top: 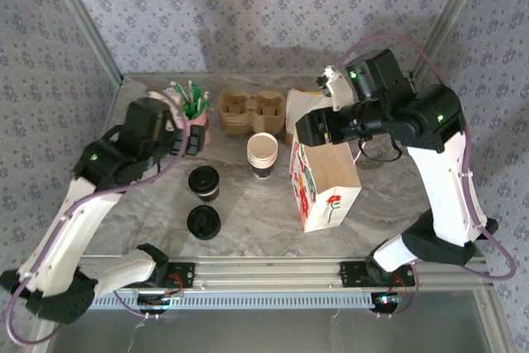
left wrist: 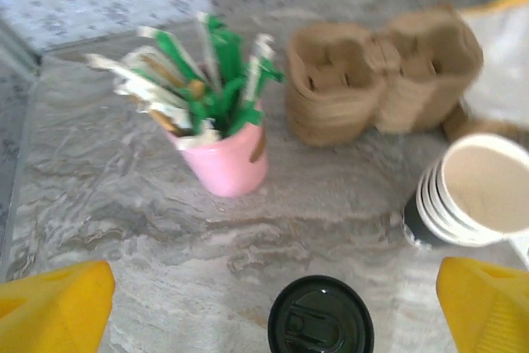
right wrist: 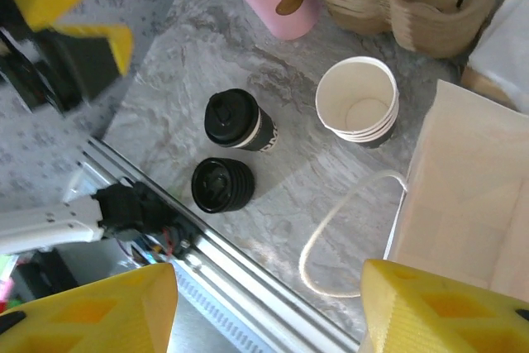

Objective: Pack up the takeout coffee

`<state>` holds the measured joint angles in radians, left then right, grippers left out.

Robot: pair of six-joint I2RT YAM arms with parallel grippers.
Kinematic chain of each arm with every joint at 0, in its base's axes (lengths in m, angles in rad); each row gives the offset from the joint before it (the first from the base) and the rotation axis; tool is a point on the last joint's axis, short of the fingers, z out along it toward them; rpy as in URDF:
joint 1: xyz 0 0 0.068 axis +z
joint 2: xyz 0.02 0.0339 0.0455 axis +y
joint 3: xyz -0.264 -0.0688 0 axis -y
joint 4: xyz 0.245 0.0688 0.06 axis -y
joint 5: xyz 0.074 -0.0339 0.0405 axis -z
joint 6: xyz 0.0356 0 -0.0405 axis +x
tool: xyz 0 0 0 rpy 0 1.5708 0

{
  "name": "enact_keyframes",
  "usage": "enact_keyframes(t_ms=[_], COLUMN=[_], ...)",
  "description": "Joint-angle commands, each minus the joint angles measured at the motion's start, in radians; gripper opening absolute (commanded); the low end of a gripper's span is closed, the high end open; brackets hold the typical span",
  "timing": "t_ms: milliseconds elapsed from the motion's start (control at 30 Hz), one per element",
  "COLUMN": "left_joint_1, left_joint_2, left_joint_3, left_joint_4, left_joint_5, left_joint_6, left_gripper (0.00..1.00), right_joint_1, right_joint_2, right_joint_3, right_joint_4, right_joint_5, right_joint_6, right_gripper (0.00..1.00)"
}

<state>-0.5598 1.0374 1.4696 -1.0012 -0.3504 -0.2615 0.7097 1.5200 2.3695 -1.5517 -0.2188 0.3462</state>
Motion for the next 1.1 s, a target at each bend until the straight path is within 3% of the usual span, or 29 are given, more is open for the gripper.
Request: enact_keyframes(t_ms=[0, 167, 433, 767, 1067], left_joint_1=[0.077, 0.219, 0.435, 0.468, 0.468], left_joint_2=[-0.026, -0.045, -0.1, -0.191, -0.22], left_joint_3=[0.008, -0.082, -0.261, -0.308, -0.333], left_joint_4=[-0.104, -0.279, -0.38, -0.378, -0.328], left_joint_5=[-0.007, 0.019, -0.056, -0.084, -0.029], left_joint_6=[-0.179, -0.3, -0.428, -0.434, -0.372], left_gripper=[1.0, 1.0, 1.0, 1.0, 1.0], right_joint_1=[0.11, 0.307, 0.486, 0.505, 0.442], right_joint_2=[0.063, 0.194, 0.428, 0.661, 0.746], right_joint_3=[0.083, 0.164, 0.157, 0.178, 0.17], right_joint_4=[-0.073, -0.114, -0.006, 0.199, 0.263], right_joint_5=[0.209, 0.305, 0.266, 0.181, 0.243], right_joint_6=[-0.043, -0.043, 0.048, 0.113, 0.092], right_gripper=[0.62, 0.57, 0.52, 0.38, 0.43])
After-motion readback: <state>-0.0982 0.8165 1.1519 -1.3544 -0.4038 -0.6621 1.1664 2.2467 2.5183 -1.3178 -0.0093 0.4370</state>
